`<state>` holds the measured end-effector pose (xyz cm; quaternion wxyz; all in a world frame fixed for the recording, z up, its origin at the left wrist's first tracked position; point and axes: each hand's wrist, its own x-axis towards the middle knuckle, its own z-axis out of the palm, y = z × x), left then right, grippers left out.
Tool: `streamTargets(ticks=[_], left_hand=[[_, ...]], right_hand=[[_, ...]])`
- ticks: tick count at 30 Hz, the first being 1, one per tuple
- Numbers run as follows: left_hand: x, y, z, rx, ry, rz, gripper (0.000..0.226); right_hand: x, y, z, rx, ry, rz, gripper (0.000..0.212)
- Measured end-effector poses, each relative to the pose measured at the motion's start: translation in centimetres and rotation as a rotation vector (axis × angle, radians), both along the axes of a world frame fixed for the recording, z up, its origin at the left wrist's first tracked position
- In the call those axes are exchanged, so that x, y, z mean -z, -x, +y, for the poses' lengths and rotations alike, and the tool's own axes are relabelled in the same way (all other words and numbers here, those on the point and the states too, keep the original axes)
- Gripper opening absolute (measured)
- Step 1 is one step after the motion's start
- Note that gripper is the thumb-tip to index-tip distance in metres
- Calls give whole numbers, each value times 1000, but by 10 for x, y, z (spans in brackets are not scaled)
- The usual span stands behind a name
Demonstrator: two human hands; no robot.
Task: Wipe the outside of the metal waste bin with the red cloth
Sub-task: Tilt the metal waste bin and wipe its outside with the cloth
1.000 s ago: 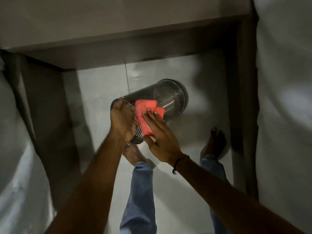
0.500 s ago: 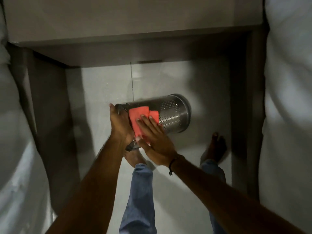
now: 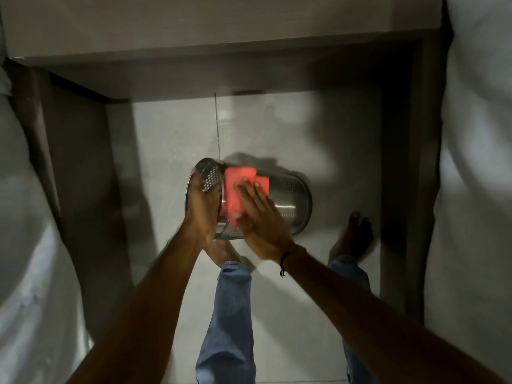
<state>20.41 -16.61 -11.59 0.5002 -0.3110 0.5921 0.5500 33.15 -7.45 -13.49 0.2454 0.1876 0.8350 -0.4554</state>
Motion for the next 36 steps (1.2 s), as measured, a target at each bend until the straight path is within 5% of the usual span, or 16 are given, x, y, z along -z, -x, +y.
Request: streamTargets(ticks=[3,8,14,19,26,31,36], left_hand=[[-2,-10,-2,82,-28,-13,80],[-1,9,10,61,55,-2,83],[-3,-15,0,99,-24,-18,78],[-1,13,9,3,1,8,92],[-7,-3,7,95,-73,8,80],[-3,21,9,31,-67,5,98],[-5,-12,8,156,-25,55,80]], right_hand=[[4,15,12,167,52,-10,59],[-4,-13,-10,-68,-24,-5,63],[4,19,9,118,-5,-30,59],[-12,-21,-24,-166,-106,15,78],[-3,23,0,134,-75,34,68],[-16,1,-23,-172,-109,47,92],[-6,55,2,141,8,11,63]])
